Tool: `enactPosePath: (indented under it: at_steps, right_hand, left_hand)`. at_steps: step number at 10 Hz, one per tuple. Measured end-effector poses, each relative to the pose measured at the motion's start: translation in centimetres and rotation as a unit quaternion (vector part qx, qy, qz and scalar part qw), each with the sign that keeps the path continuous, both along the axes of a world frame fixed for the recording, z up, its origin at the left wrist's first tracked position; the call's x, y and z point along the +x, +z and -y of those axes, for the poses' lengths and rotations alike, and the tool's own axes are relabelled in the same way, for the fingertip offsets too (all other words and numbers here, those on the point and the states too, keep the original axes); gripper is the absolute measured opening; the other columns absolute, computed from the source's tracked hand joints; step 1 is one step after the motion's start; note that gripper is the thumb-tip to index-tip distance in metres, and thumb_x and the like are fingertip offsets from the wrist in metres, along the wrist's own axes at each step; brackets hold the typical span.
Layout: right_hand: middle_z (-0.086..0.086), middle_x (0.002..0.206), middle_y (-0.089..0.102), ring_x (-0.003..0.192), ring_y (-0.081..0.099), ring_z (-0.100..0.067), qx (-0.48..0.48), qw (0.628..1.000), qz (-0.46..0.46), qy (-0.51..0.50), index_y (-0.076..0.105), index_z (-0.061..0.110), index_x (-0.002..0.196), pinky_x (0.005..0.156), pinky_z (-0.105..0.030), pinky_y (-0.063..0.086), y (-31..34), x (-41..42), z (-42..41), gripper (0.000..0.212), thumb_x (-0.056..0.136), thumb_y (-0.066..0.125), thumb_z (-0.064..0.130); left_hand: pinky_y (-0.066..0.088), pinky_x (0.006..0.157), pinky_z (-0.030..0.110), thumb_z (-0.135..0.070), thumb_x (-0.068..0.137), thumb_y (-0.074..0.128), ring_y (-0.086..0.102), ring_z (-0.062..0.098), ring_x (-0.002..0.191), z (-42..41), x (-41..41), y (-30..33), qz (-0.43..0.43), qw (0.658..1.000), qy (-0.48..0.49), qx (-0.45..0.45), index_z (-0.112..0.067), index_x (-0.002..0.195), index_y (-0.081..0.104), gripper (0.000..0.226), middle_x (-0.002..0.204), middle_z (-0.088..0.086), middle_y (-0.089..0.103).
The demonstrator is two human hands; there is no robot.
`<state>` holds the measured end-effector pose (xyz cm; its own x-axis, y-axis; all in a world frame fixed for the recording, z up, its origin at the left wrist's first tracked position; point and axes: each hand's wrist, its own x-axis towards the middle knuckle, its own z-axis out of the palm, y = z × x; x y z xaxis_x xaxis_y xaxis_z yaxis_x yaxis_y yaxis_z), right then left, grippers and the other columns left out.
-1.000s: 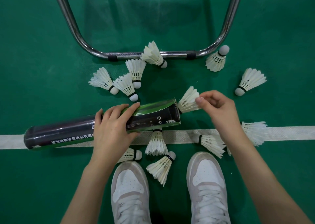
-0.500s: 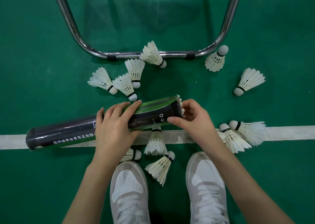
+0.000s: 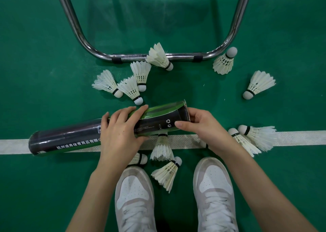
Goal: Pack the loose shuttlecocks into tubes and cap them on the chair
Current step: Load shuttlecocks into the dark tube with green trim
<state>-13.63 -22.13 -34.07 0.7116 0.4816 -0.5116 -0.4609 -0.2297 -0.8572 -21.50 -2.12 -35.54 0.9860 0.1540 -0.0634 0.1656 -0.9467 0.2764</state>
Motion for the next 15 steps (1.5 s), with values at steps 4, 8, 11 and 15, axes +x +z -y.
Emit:
enactPosePath:
  at_steps: [4,8,11,15]
  right_hand:
    - [0.001,0.105,0.070,0.094,0.065,-0.007,0.031,0.999,-0.007,-0.016,0.063,0.016,0.107,0.081,-0.014,0.049,0.0,0.0,0.4,0.029,0.081,0.065,0.003]
    - [0.005,0.118,0.064,0.106,0.060,-0.004,0.054,0.997,-0.027,0.052,0.053,0.015,0.122,0.081,-0.010,0.044,0.6,0.6,0.6,0.037,0.086,0.059,0.007]
    - [0.001,0.110,0.068,0.100,0.064,-0.008,0.031,0.999,-0.006,0.028,0.056,0.016,0.113,0.083,-0.016,0.048,0.8,1.3,2.1,0.036,0.080,0.064,0.003]
    - [-0.003,0.099,0.068,0.091,0.063,-0.004,-0.068,0.979,0.151,-0.122,0.059,0.013,0.101,0.085,-0.015,0.046,-0.2,3.6,6.8,0.022,0.082,0.065,0.004]
  left_hand:
    - [0.029,0.102,0.056,-0.030,0.055,0.088,0.053,0.030,0.114,0.2,0.2,0.1,0.002,1.000,-0.004,-0.007,-0.031,0.134,0.048,0.088,0.123,0.003,0.060]
    - [0.031,0.103,0.057,-0.030,0.054,0.088,0.053,0.029,0.113,0.3,0.6,0.8,-0.002,1.000,-0.011,-0.018,-0.033,0.134,0.047,0.090,0.123,0.002,0.060]
    - [0.029,0.105,0.056,-0.035,0.059,0.086,0.052,0.028,0.116,0.6,0.9,0.8,-0.003,0.999,-0.024,-0.021,-0.032,0.136,0.045,0.088,0.126,0.002,0.058]
    - [0.035,0.101,0.056,-0.039,0.059,0.085,0.054,0.032,0.114,2.5,2.9,0.9,0.013,0.999,-0.022,-0.019,-0.030,0.137,0.045,0.088,0.124,0.004,0.060]
